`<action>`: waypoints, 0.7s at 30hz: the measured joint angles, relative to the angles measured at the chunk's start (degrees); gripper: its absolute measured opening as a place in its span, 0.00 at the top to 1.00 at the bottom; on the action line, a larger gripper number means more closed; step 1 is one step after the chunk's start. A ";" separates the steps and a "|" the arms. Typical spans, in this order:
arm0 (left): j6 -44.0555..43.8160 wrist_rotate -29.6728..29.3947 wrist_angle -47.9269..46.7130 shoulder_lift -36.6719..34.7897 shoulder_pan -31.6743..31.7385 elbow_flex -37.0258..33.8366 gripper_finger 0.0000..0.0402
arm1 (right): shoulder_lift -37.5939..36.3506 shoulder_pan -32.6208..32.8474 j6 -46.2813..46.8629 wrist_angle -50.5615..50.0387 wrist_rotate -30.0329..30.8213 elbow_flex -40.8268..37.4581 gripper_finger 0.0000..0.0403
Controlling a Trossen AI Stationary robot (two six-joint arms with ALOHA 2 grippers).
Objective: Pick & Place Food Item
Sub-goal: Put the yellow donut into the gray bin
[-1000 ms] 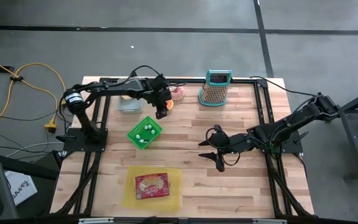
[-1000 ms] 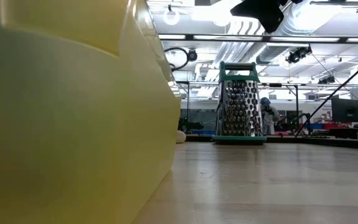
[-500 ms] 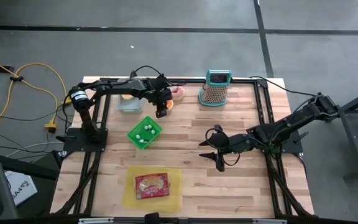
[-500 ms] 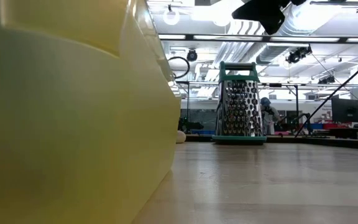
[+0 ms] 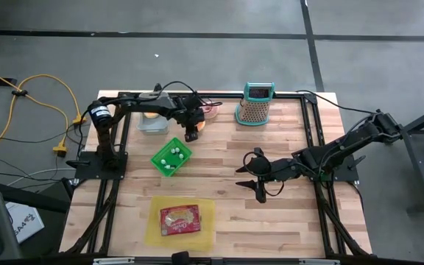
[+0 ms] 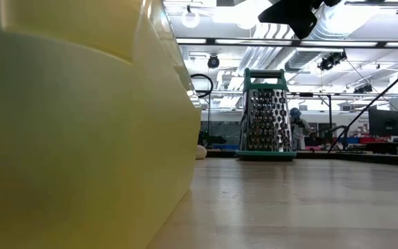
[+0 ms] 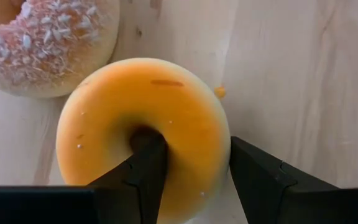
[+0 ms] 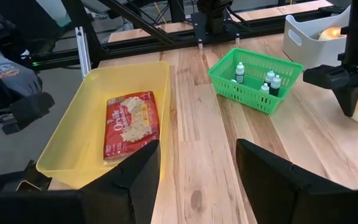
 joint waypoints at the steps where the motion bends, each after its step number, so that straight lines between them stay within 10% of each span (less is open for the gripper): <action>1: 0.00 -0.21 0.09 -0.08 -0.04 0.00 0.60 | 0.00 0.00 0.00 0.00 0.00 0.01 0.51; 21: -0.39 -2.85 -0.90 -4.66 -0.74 0.99 0.78 | 0.00 0.00 1.07 -0.55 -0.15 -0.01 0.51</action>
